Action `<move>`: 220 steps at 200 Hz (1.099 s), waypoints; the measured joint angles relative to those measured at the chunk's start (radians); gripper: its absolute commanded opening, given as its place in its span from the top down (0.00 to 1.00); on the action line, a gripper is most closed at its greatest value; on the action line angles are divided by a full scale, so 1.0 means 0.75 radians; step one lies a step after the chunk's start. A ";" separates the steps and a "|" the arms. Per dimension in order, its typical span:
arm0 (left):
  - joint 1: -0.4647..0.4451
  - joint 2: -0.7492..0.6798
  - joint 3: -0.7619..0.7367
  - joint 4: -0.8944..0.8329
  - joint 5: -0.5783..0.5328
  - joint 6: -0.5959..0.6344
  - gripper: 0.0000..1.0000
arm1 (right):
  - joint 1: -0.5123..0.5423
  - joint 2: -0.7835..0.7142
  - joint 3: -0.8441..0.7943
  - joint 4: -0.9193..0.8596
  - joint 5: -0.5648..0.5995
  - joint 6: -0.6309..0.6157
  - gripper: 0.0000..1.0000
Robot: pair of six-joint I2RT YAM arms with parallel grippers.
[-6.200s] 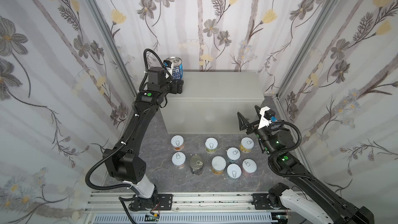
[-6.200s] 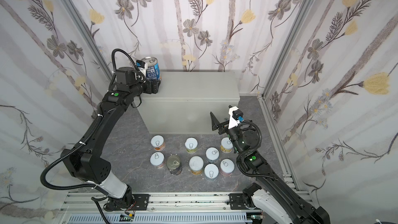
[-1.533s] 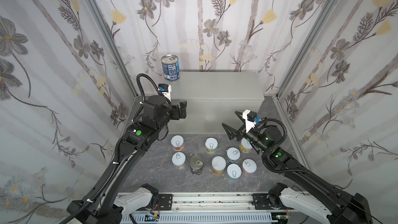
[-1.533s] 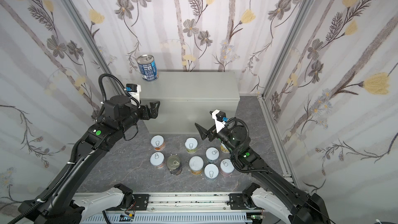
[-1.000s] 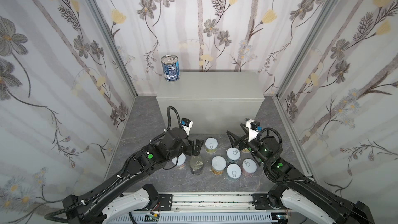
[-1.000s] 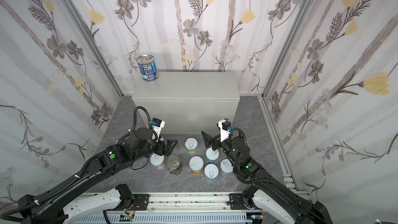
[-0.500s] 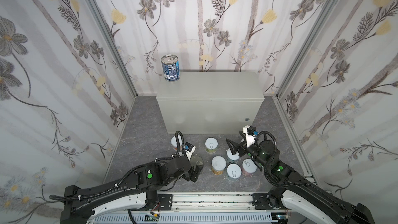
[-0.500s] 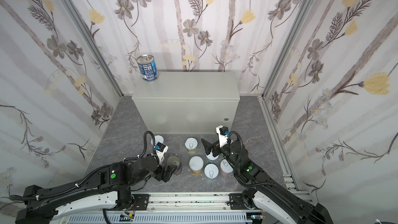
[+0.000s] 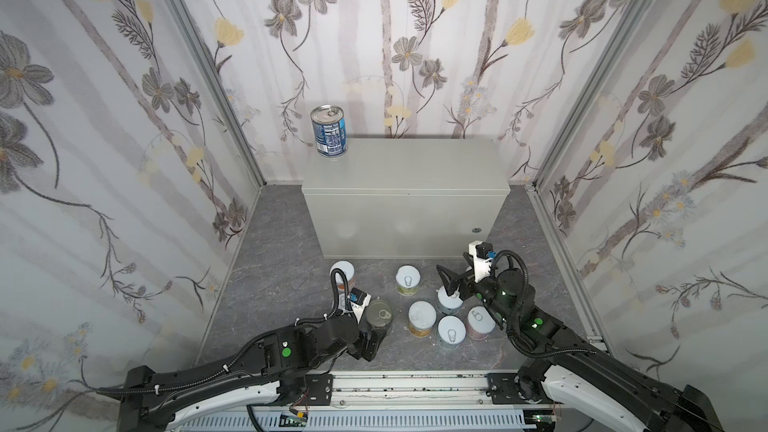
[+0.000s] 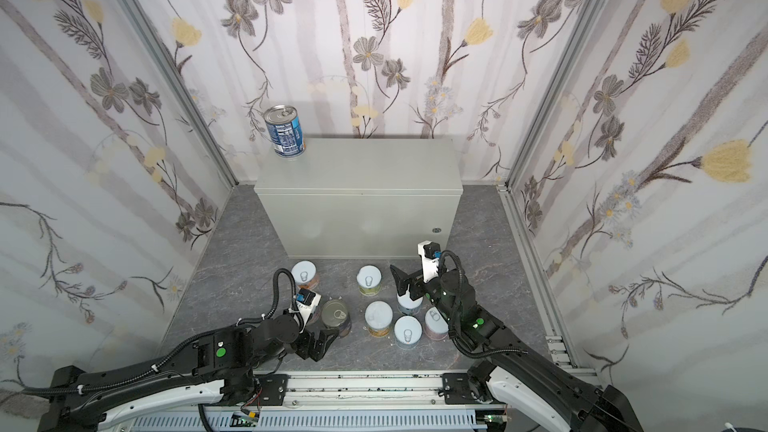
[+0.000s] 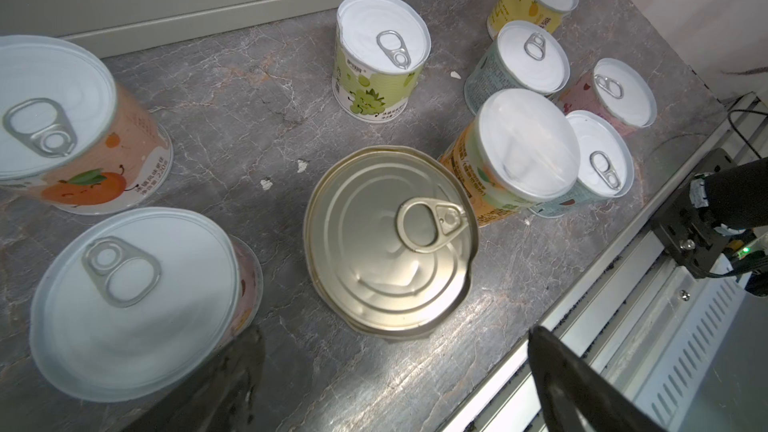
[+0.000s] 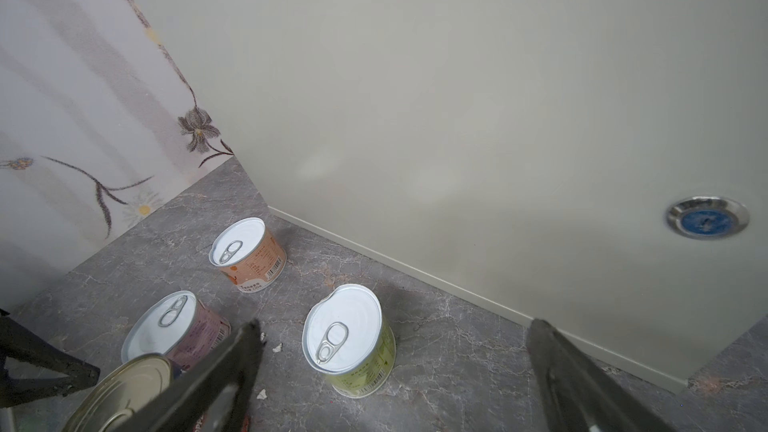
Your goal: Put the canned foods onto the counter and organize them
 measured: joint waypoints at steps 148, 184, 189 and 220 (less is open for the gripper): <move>-0.001 0.136 -0.255 0.516 -0.144 0.226 0.00 | 0.002 0.018 -0.014 0.012 0.039 -0.001 0.00; -0.001 0.156 -0.306 0.655 -0.205 0.255 0.00 | 0.003 0.032 -0.012 0.015 0.044 -0.001 0.00; -0.001 0.163 -0.309 0.666 -0.211 0.258 0.00 | 0.003 0.034 -0.012 0.018 0.045 -0.001 0.00; -0.001 0.217 -0.322 0.738 -0.250 0.279 0.00 | 0.005 0.035 -0.014 0.034 -0.006 -0.017 0.00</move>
